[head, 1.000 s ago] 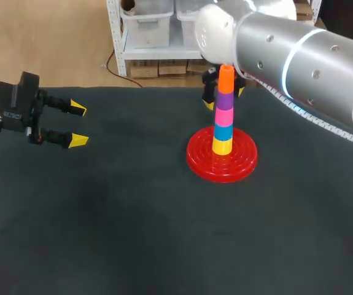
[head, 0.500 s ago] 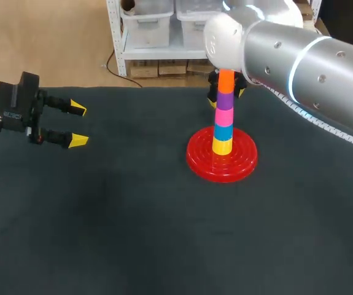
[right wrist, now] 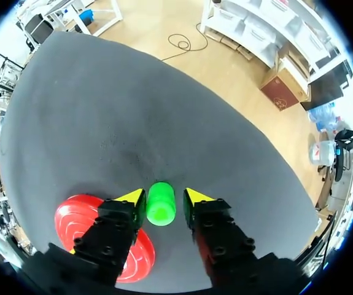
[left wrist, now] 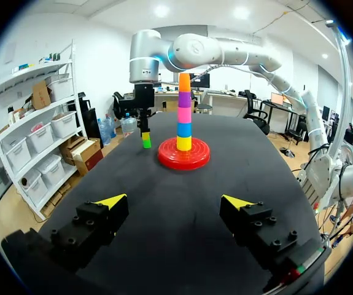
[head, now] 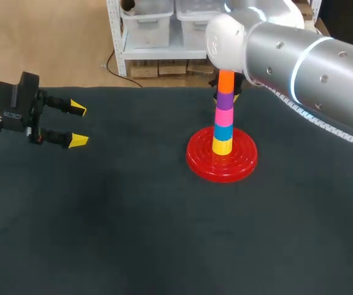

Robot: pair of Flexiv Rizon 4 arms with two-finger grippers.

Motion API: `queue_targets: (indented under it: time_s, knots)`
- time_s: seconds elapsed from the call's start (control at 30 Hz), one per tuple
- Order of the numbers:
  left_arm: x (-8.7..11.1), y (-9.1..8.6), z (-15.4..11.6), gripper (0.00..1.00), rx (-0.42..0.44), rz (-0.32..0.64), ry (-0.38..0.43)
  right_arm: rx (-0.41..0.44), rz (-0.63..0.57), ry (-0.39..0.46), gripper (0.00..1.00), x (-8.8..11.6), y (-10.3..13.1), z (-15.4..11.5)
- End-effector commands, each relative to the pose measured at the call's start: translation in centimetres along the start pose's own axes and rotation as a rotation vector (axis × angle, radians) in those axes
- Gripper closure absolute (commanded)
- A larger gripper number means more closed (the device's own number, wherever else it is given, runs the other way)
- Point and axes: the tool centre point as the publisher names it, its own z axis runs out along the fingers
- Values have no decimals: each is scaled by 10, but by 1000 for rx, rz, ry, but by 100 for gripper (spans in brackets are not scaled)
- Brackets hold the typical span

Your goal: Pick up and stack the cylinders on the red base in this order: pink,purple,orange,green

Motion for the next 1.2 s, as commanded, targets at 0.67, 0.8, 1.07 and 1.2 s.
queue_targets:
  time_s: [0.67,0.8,1.07,1.2]
  knots:
    - [1,0,0,0,-1,2,-4,145,-108,124,100,-8,17,-107]
    - [1,0,0,0,-1,2,-4,181,-144,56,100,-1,25,-146]
    - [1,0,0,0,-1,2,-4,202,-245,-64,100,28,52,-216]
    - [1,0,0,0,-1,2,-4,219,-292,-100,100,47,67,-246]
